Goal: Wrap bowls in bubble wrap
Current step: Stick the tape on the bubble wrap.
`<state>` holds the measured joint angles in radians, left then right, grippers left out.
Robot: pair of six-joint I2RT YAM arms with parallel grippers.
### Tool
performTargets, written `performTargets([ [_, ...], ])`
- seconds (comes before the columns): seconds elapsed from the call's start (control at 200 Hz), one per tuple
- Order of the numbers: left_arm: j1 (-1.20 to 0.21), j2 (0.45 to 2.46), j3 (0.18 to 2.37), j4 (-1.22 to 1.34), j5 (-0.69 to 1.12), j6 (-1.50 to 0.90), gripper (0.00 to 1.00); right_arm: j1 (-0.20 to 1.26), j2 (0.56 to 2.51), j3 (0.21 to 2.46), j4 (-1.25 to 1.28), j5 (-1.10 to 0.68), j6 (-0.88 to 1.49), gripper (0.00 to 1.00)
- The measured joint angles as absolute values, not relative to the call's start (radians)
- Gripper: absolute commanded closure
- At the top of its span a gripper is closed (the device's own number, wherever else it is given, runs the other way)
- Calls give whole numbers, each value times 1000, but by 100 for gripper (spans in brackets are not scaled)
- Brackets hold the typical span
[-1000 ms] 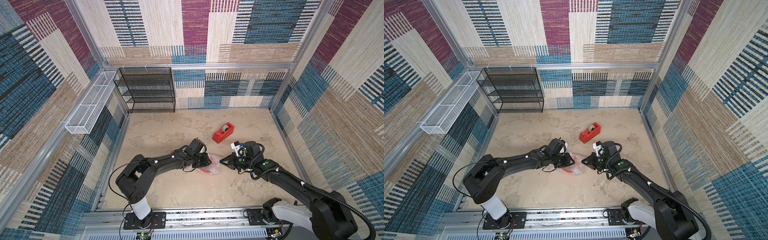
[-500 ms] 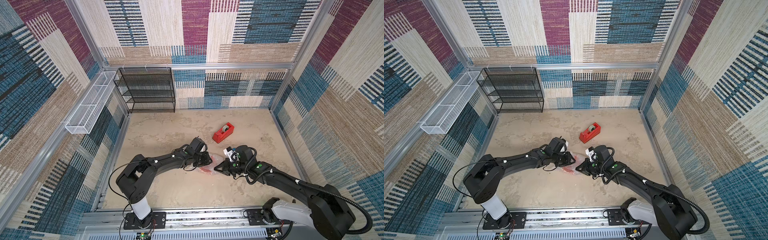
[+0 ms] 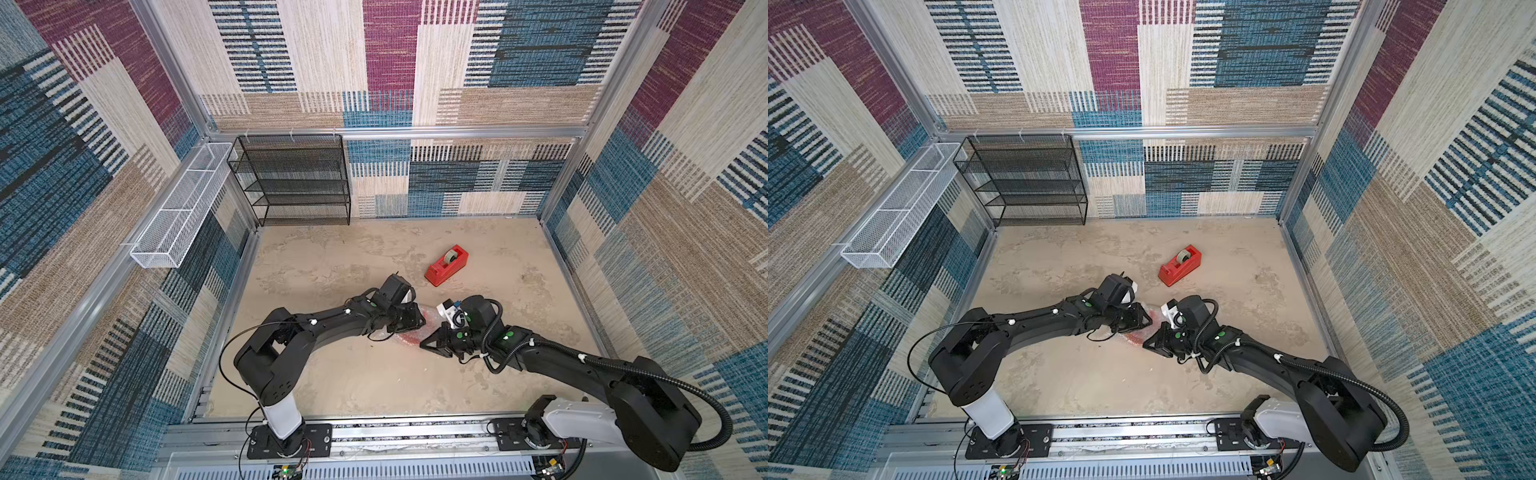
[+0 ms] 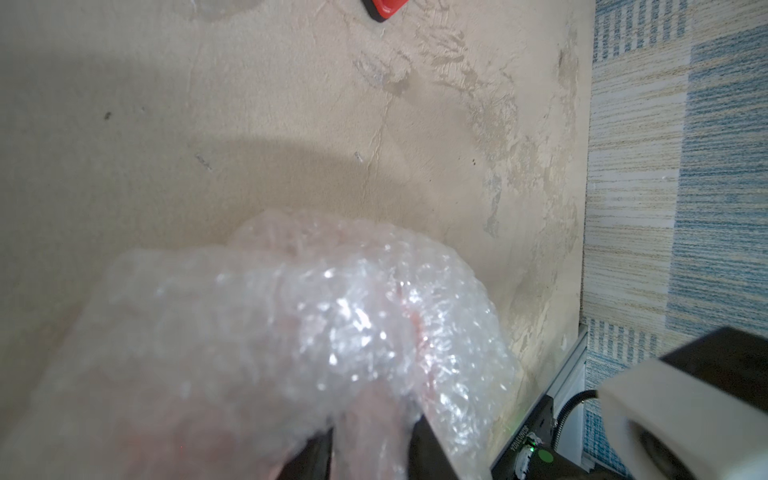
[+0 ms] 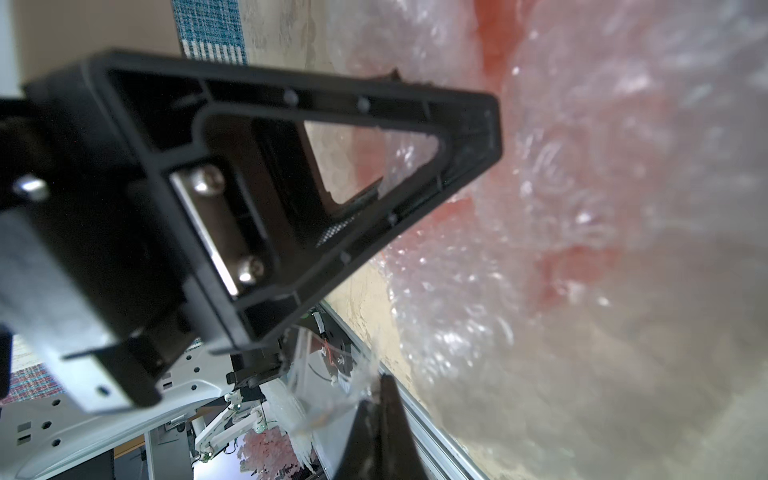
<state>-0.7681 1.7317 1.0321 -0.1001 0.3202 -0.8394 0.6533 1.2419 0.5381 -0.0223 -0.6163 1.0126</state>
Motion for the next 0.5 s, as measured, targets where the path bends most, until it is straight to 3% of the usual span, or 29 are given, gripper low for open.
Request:
performTargets([
  [0.501, -768, 1726, 1034, -101, 318, -844, 67, 653, 1283, 537, 20, -620, 1012, 100],
])
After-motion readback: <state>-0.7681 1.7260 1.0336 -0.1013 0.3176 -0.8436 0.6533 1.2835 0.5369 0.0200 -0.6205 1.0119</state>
